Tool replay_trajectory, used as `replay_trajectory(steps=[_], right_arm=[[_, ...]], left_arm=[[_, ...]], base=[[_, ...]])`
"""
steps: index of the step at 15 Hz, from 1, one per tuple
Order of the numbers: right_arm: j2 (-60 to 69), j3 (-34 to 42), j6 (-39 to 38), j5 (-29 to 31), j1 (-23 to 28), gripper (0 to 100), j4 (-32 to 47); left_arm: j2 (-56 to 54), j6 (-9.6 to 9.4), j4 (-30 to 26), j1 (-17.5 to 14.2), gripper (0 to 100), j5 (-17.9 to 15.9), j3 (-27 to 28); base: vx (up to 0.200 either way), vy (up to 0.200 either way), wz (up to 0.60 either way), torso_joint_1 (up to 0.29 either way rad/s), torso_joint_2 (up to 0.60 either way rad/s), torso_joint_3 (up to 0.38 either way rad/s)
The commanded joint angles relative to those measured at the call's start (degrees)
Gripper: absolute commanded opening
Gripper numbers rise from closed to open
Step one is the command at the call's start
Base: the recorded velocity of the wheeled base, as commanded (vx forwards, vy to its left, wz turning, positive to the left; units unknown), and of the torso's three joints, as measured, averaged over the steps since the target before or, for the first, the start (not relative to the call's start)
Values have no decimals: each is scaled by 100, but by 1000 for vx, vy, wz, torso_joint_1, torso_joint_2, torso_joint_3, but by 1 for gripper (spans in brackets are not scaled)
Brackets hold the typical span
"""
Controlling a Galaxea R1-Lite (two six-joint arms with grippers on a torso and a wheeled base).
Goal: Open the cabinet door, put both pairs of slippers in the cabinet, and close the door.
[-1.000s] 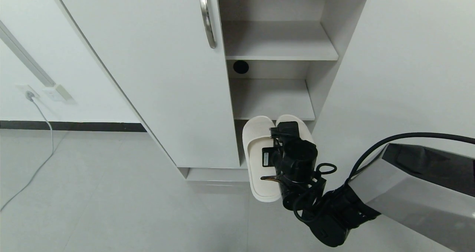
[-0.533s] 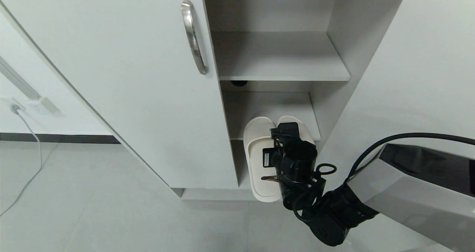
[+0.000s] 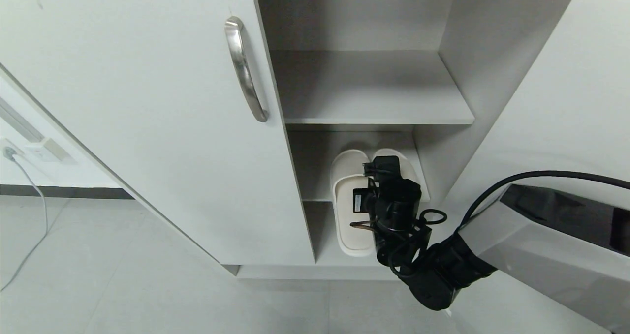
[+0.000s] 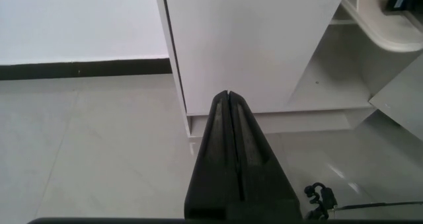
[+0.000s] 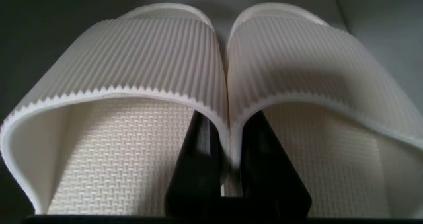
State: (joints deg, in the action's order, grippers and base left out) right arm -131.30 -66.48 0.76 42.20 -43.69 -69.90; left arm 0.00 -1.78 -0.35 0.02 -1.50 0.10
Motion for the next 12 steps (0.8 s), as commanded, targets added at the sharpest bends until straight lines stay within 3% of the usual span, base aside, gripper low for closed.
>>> replay_trajectory(steps=[1,12], right_arm=[[-317,-560,-5,-10,221,0,196],[-1099,-3187,4,-353,634,0,1866]], left_arm=[[9,2,0,-2,0,1,-1],[9,20,0,-2,0,1,-1]], base=[[0,0,0,0,0,0],[0,0,0,0,0,0]])
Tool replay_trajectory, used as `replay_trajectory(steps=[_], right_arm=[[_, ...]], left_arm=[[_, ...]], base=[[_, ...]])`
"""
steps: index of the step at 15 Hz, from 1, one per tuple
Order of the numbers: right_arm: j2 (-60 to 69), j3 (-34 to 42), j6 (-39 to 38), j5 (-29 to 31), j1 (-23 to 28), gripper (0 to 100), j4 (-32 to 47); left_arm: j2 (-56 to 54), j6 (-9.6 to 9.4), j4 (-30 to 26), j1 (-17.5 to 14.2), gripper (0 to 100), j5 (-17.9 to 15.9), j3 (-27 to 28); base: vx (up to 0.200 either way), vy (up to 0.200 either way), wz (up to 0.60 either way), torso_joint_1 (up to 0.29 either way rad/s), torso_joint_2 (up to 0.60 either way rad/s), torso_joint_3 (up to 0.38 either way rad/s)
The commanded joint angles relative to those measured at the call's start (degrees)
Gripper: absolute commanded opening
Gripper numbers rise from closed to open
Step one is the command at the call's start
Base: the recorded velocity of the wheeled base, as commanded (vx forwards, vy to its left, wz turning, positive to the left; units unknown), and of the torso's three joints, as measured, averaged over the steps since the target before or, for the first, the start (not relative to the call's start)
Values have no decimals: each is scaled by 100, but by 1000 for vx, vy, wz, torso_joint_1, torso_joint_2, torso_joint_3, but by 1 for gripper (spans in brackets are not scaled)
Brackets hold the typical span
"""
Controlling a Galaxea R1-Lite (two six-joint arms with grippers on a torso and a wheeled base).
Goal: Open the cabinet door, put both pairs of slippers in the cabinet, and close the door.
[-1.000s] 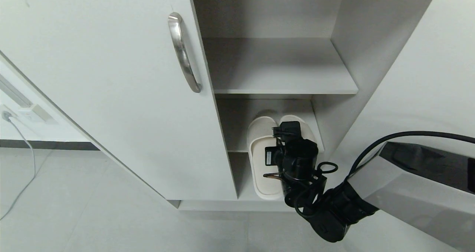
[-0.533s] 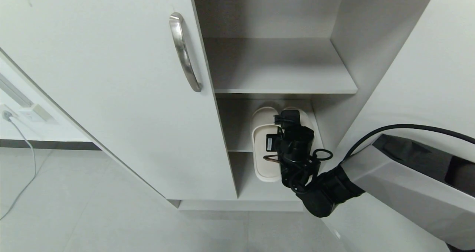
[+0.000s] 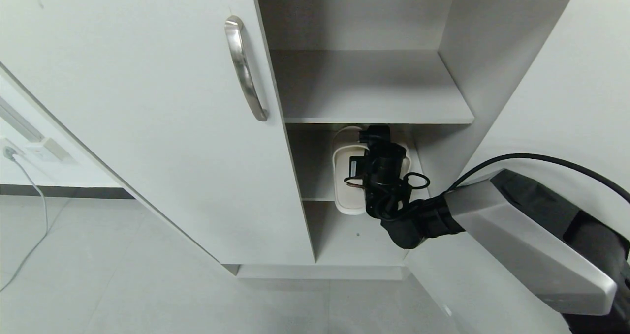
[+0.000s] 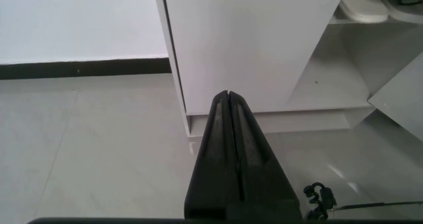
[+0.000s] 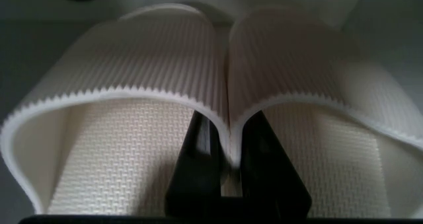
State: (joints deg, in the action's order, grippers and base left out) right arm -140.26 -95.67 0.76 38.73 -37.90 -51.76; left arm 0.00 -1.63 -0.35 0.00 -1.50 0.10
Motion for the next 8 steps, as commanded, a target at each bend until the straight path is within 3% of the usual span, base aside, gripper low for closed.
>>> replay_trajectory(steps=[1,8], right_arm=[[-256,-373,4,-58,72,0,114],[-352,-461,21,-76,99,0,131]], left_arm=[[9,5,0,0,0,1,-1],[9,5,0,0,0,9,-1]], base=[[0,0,0,0,0,0],[0,0,0,0,0,0]])
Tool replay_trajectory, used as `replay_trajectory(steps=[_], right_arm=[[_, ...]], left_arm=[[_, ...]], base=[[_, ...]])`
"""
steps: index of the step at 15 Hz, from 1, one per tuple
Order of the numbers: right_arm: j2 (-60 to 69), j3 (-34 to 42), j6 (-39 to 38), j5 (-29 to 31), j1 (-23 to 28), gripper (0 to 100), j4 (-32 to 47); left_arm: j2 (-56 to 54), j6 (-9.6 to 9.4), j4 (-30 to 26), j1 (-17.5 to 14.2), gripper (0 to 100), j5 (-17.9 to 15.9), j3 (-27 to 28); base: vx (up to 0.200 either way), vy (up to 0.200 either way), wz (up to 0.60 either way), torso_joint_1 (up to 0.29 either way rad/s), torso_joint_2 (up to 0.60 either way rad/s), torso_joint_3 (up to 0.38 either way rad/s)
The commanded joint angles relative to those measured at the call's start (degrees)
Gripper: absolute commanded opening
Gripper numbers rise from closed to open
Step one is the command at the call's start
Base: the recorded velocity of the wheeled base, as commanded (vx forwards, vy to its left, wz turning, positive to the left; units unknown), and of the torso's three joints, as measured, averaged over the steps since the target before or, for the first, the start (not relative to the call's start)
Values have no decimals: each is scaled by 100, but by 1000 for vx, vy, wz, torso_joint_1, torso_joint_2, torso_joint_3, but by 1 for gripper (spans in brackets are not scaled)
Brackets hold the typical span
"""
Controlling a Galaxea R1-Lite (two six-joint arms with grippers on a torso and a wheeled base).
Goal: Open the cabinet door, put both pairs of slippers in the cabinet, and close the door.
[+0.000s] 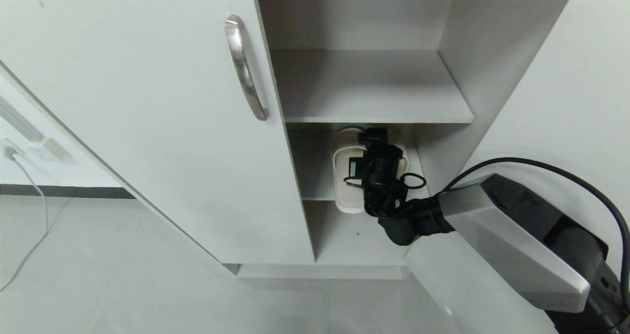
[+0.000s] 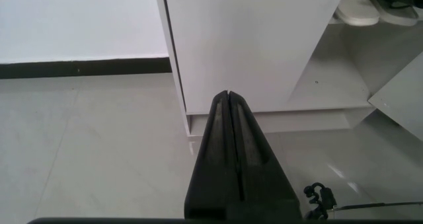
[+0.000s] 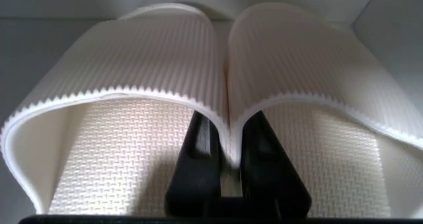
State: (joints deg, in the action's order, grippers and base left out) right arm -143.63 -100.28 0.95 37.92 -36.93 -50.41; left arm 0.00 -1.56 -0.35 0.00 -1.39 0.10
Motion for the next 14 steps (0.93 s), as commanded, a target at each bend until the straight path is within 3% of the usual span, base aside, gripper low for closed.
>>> replay_trajectory(steps=[1,6,7,11,14], right_arm=[[-16,-9,10,4,1,0,5],[-69,-88,2,13,27,0,110],[-77,-79,2,13,27,100,110],[46,131,2,31,10,100,49],[424,826,-7,40,-87,100,-233]], left_arm=[[9,-2,0,0,0,-10,-1],[9,-2,0,0,0,-2,-1],[9,-2,0,0,0,-2,-1],[9,-2,0,0,0,-2,-1],[9,-2,0,0,0,-2,-1]], base=[[0,0,0,0,0,0],[0,0,0,0,0,0],[0,0,0,0,0,0],[0,0,0,0,0,0],[0,0,0,0,0,0]])
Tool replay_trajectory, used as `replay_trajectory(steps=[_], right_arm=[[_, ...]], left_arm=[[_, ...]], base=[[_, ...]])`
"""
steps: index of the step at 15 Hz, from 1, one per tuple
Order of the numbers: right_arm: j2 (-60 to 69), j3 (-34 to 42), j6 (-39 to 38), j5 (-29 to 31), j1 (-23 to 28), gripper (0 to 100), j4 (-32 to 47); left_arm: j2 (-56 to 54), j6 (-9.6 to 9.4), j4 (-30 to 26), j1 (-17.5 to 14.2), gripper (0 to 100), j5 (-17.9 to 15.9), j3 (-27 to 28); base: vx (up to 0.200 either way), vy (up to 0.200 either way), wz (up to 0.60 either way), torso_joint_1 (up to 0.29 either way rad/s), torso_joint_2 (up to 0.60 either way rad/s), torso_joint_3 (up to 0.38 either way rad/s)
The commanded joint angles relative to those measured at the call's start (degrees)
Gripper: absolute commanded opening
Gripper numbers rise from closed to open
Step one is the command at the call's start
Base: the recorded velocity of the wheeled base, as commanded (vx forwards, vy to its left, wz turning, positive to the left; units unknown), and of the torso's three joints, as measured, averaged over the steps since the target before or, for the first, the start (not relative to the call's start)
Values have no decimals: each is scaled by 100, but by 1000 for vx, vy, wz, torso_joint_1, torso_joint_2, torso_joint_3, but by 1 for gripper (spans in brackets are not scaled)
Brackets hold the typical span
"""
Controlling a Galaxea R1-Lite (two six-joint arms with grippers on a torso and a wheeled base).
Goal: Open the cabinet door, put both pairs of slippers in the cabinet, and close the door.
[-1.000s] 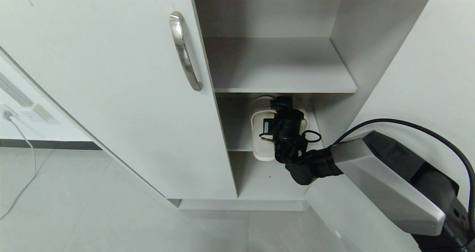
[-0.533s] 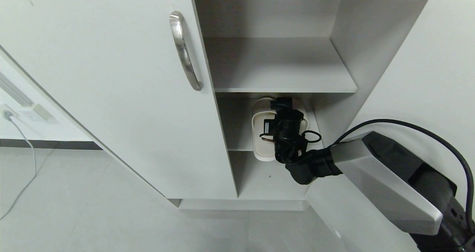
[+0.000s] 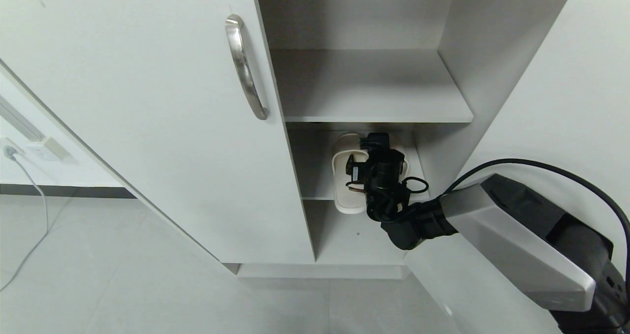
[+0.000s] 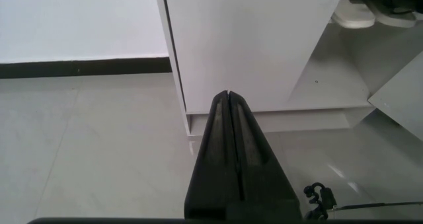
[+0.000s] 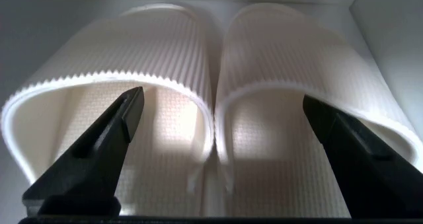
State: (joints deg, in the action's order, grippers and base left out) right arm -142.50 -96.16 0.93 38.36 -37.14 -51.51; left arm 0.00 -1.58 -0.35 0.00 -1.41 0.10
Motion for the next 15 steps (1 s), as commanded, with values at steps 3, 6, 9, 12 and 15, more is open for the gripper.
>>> replay_trajectory(steps=[3,6,9,12,15], right_arm=[[1022,1671,-5,22,-311,100,-721],[1532,2901,-5,40,-583,100,-1406],[1778,3965,22,66,-794,100,-2303],[1778,4088,101,66,-812,100,-2373],[1778,4088,101,75,-891,100,-2390]], left_arm=[[9,-9,0,0,0,-8,-1],[9,0,0,0,0,1,-1],[9,0,0,0,0,1,-1],[9,9,0,0,0,1,-1],[9,9,0,0,0,1,-1]], base=[[0,0,0,0,0,0],[0,0,0,0,0,0],[0,0,0,0,0,0],[0,0,0,0,0,0],[-133,0,0,3,2,2]])
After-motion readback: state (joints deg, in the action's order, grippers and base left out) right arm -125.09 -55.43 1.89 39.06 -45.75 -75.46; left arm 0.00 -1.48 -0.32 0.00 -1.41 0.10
